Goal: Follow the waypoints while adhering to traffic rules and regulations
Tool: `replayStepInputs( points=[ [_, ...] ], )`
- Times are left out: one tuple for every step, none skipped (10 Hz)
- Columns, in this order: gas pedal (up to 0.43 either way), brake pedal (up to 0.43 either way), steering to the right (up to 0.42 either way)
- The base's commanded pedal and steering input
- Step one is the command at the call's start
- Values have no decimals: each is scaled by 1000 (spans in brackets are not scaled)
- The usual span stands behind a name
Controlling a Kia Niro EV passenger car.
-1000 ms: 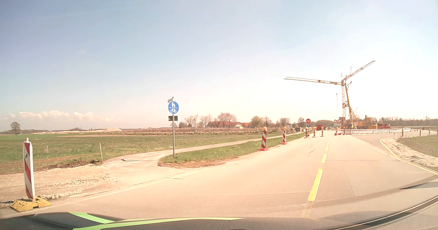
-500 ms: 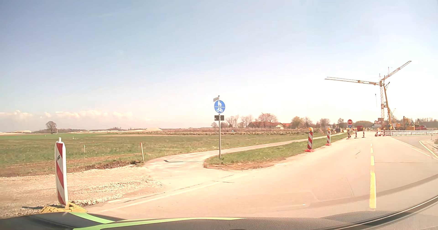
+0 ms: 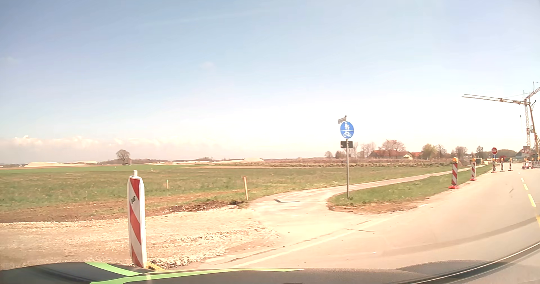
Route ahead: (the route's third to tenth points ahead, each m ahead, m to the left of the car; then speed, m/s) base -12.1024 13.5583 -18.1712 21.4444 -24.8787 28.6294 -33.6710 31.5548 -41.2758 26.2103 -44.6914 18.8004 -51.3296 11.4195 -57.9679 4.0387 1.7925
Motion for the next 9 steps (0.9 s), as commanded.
replayStepInputs(
  points=[
    [0, 116, -970],
    [0, 165, -970],
    [0, 189, -970],
    [0, 232, -970],
    [0, 250, -970],
    [0, 256, -970],
    [0, 262, -968],
    [0, 262, -963],
    [0, 274, -960]
  ],
)
